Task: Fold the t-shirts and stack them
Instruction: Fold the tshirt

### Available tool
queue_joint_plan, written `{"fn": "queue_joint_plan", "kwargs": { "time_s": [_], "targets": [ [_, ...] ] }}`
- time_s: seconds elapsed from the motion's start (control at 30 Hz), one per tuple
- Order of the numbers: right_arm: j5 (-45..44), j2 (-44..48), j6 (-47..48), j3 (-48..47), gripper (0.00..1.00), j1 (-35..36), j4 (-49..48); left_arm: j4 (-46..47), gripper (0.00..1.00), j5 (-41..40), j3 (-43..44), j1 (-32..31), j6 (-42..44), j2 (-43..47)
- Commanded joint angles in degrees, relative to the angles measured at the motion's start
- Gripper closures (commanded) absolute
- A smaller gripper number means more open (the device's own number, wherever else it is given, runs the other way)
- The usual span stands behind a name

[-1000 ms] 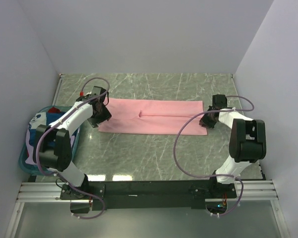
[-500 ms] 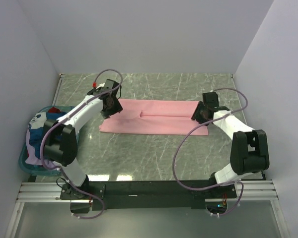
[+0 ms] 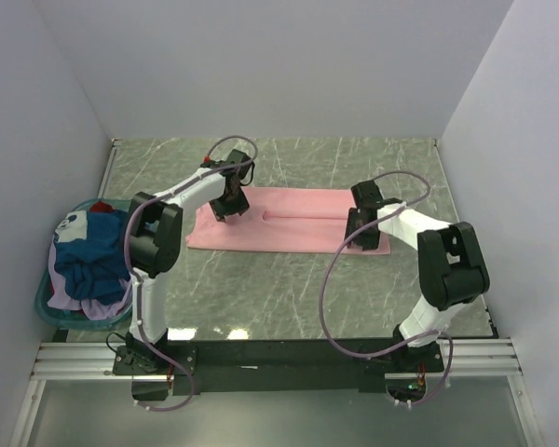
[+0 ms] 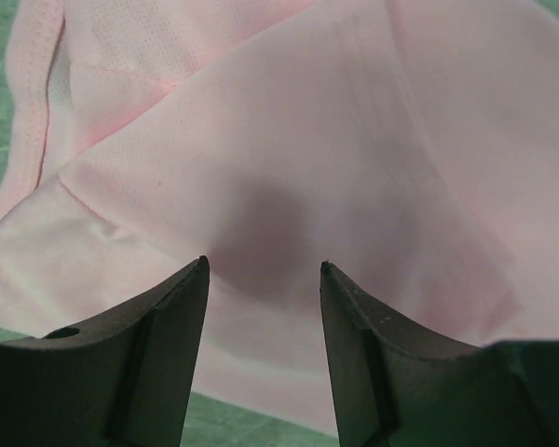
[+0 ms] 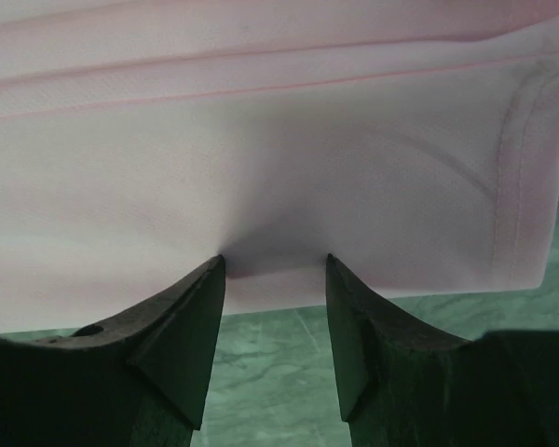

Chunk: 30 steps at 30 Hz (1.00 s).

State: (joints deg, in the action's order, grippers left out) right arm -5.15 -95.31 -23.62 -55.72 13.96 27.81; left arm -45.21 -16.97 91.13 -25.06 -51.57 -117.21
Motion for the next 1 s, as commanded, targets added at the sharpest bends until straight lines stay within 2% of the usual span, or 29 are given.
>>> {"fn": "queue_joint_plan", "kwargs": {
  "time_s": [0.0, 0.27, 0.5, 0.53, 0.73, 0.8, 0.97],
  "targets": [
    [-1.18, -2.24, 1.91, -2.55, 0.46, 2.65, 4.61, -1.98, 0.43, -1.92, 4.39, 0.01, 0.95, -2.93],
    [3.55, -4.01, 5.51, -2.02, 0.47, 10.38, 12.16, -5.59, 0.40, -3.94, 12.83, 0.27, 5.07, -14.09],
    [9.27, -4.18, 4.98, -4.56, 0.47, 23.38, 18.58, -4.28, 0.34, -8.08, 24.00, 0.36, 14.99, -21.92],
    [9.63, -4.62, 4.90, -6.31, 0.47, 27.05, 19.38, -3.40, 0.32, -8.25, 24.44, 0.36, 16.66, -22.62],
    [17.08, -10.77, 3.41, -15.09, 0.47, 36.66, 21.14, 6.18, 0.18, -8.70, 24.62, 0.36, 30.72, -22.19],
    [18.85, -14.28, 2.79, -18.26, 0.47, 39.74, 20.88, 7.94, 0.16, -7.82, 24.88, 0.36, 33.01, -22.19],
    [19.83, -19.56, 2.87, -28.64, 0.47, 43.61, 21.49, 10.05, 0.01, -9.04, 26.29, 0.36, 36.02, -22.10]
  ]
}}
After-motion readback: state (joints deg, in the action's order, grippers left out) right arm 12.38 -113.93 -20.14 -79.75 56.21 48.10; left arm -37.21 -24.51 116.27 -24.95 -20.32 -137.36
